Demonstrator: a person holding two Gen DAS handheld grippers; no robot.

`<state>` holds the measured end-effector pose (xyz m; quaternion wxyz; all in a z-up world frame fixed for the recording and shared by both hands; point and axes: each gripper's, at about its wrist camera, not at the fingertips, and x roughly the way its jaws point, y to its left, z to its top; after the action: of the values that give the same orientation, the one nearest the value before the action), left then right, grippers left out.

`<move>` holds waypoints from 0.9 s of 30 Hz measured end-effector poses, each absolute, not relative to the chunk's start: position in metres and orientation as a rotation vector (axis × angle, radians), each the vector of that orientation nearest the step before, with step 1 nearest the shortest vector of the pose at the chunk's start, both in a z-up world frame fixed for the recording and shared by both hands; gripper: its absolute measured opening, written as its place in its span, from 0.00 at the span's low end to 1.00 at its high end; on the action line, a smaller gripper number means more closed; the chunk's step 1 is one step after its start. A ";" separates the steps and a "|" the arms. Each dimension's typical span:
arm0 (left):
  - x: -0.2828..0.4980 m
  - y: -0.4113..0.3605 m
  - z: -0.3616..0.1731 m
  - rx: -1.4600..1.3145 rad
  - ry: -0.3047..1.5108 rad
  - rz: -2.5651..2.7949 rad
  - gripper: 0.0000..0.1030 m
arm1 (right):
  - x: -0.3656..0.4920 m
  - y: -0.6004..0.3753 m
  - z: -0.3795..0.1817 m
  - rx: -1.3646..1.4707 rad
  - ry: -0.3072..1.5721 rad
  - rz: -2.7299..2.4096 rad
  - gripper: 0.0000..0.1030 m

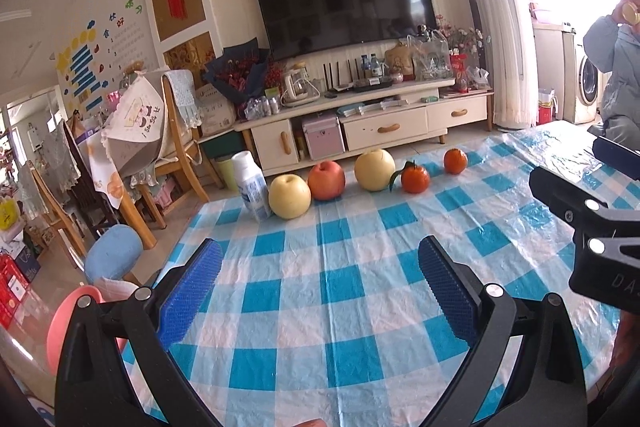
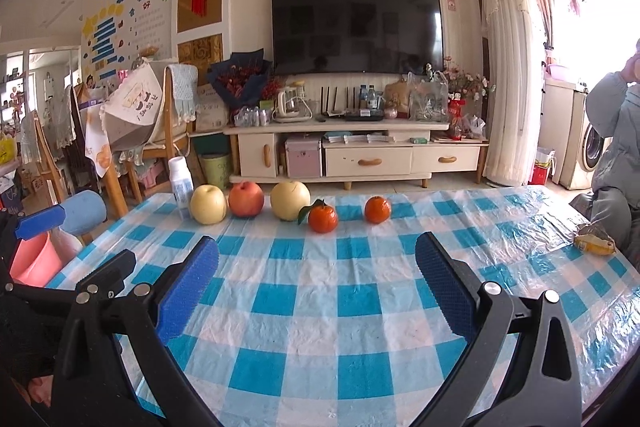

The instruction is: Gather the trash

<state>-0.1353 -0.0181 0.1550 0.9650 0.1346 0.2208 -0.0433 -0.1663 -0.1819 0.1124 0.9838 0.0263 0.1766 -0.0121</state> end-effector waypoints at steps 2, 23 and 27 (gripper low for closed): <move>-0.135 -0.020 0.156 0.272 0.446 -0.088 0.95 | -0.167 -0.184 0.112 0.055 0.354 -0.024 0.96; -0.132 -0.022 0.153 0.255 0.457 -0.089 0.95 | -0.169 -0.186 0.110 0.043 0.353 -0.019 0.96; -0.130 -0.019 0.150 0.249 0.461 -0.086 0.95 | -0.166 -0.184 0.108 0.039 0.359 -0.020 0.96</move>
<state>-0.1296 -0.0189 0.1503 0.9650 0.1230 0.2277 -0.0423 -0.1664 -0.1843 0.1081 0.9837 0.0192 0.1785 -0.0098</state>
